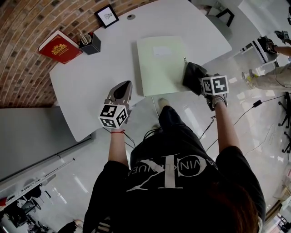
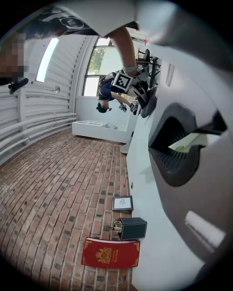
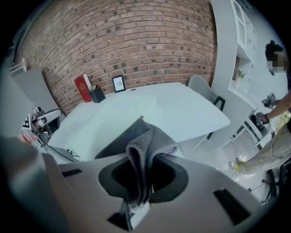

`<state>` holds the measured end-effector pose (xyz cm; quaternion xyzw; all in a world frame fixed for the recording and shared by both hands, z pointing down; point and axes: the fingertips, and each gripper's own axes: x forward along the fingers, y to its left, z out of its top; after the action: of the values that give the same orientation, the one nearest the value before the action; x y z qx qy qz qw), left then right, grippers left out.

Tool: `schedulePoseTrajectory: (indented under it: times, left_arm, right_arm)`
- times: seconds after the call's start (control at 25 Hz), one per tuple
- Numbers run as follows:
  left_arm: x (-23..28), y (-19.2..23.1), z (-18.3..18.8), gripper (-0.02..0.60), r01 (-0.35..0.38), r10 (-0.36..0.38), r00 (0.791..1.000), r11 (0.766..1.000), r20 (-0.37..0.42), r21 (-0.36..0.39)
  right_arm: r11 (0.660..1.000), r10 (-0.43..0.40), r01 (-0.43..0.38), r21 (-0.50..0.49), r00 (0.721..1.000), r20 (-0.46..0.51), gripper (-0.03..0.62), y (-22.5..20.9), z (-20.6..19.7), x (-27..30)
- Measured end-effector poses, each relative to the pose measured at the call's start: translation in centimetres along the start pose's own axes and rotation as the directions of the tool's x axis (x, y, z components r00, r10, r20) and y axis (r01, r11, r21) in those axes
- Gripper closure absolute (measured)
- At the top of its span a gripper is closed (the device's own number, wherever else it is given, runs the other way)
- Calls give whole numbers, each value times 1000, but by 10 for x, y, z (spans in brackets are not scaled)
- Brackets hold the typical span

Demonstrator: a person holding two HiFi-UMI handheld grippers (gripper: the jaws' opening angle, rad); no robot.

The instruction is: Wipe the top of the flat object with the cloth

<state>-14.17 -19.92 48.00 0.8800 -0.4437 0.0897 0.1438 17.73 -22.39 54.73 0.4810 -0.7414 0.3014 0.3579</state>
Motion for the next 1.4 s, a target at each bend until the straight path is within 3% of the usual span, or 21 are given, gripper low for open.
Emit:
schedulePoseTrajectory:
  times: [0.2,0.44,0.72,0.96,1.4]
  left_arm:
    - [-7,4,2,571,-38,38,999,999,6,8]
    - [-22,25,14,571,-169,170,984,985,53,-17]
    - [-36,40,37,571,-227,227,968,974,111,-8]
    - [-42,41,67,571,-244,237,955,969,179,18]
    - [-72,45,105,571,-332,312,906,943,286,24]
  right_arm:
    - [990,-119,123,-65,992,50,537,-16,7,-17]
    - [976,-194,210,-60,960,204,537,-23,33,-46]
    - [980,-156,190,-56,914,376,537,-3,69,-68]
    - [982,-114,175,-73,851,513,537,21,99,-93]
    - [978,-42,164,-126,752,658,539,59,130,-135]
